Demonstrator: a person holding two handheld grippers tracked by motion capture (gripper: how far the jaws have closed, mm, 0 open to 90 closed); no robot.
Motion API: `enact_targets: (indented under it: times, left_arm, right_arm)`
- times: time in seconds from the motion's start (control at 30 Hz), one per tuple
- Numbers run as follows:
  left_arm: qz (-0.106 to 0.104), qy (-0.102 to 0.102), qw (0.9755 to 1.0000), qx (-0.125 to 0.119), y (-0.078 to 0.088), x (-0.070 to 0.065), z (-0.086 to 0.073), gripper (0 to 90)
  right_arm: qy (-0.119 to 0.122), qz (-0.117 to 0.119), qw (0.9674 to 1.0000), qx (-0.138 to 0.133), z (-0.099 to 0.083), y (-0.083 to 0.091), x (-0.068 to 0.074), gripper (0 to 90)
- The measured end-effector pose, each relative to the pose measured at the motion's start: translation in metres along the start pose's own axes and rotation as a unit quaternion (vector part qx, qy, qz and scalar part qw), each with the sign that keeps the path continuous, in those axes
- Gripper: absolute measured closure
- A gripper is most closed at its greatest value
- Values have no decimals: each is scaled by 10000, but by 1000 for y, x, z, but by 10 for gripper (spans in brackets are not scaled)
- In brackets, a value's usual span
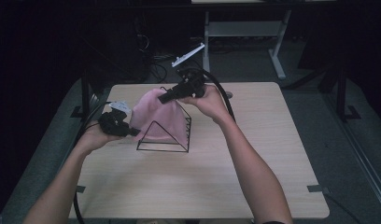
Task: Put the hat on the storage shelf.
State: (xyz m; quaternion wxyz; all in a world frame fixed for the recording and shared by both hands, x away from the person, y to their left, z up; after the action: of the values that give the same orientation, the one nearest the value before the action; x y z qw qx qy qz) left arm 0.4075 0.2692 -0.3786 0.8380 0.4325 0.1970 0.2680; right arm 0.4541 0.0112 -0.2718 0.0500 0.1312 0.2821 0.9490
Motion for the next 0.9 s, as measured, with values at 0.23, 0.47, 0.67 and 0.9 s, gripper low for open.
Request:
enact_targets:
  times: [0.23,0.47,0.67,0.9]
  left_arm:
    - [-123,71,9999,83,-9,3,-6,826]
    - [-159,59,9995,267,-19,3,-11,824]
    - [-241,62,9994,230,-23,4,-16,780]
    - [-383,216,9989,-184,-6,5,-14,715]
  right_arm:
    - [-23,3,10000,85,-6,-8,-1,768]
    - [10,36,9998,203,-15,-21,-2,764]
    - [-4,43,9998,183,-23,-24,-1,763]
    - [12,110,9997,215,-25,-30,1,763]
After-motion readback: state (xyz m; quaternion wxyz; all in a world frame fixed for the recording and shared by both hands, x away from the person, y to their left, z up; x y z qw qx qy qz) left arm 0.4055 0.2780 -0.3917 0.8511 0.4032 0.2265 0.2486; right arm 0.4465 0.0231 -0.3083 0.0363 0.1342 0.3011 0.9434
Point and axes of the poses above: each handheld gripper's, and its own axes: y roughly backward along the jaws, z roughly out of its top, x roughly to its left, the point moved 2 cm from there along -y, roughly forward along the jaws, and after that the axes turned 6 degrees about y, right-handed, at the moved point
